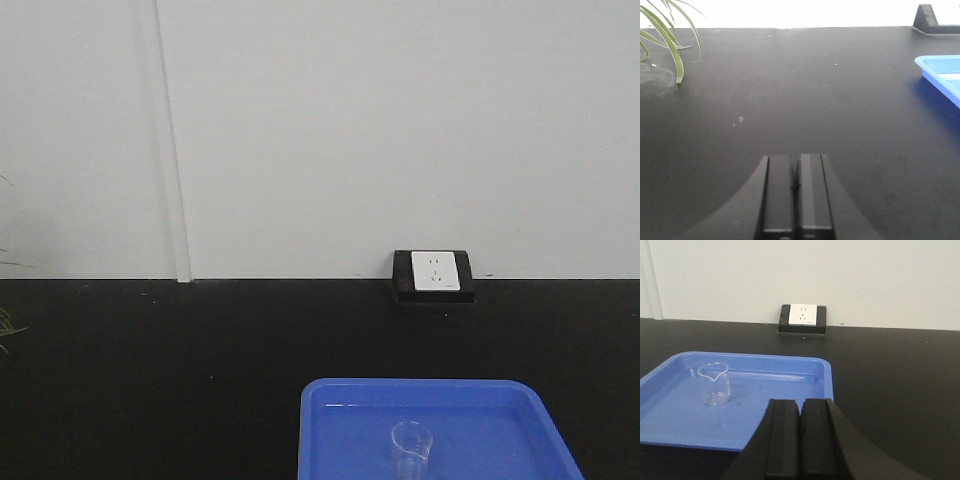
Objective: Move beaker to silver tray on left bench
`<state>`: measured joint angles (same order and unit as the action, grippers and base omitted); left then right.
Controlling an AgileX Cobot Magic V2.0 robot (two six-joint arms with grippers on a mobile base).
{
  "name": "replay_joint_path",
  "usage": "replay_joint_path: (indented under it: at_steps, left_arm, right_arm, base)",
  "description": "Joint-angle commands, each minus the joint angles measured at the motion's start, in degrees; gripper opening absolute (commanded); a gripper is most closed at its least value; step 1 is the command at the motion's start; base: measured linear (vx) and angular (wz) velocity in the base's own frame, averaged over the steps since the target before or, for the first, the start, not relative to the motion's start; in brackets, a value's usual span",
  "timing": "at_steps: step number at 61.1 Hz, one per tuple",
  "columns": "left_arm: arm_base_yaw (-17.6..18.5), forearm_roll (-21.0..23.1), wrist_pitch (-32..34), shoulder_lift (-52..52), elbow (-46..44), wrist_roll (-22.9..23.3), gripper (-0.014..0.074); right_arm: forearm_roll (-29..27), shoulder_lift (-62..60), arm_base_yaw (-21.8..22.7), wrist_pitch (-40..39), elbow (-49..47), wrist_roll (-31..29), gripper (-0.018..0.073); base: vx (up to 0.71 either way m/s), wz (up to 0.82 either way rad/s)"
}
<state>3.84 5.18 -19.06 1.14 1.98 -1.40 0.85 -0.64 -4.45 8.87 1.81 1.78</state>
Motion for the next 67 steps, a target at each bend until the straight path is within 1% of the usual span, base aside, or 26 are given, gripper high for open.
replay_joint_path:
  at_steps: [1, 58, 67]
  left_arm:
    - [-0.11, 0.31, 4.76, 0.34, 1.02, -0.02, 0.0001]
    - [-0.11, 0.31, 4.76, 0.34, 1.02, -0.02, 0.0001]
    - [-0.11, 0.31, 4.76, 0.34, 1.02, -0.02, 0.0001]
  right_arm:
    - [0.52, -0.71, 0.00, -5.23, 0.27, -0.24, -0.0011]
    - [0.46, -0.71, 0.00, -5.40, 0.27, -0.24, -0.0011]
    - [0.40, -0.71, 0.00, -8.40, 0.27, -0.24, -0.0011]
  base:
    - [0.00, 0.00]
    - [0.00, 0.00]
    - [0.00, 0.00]
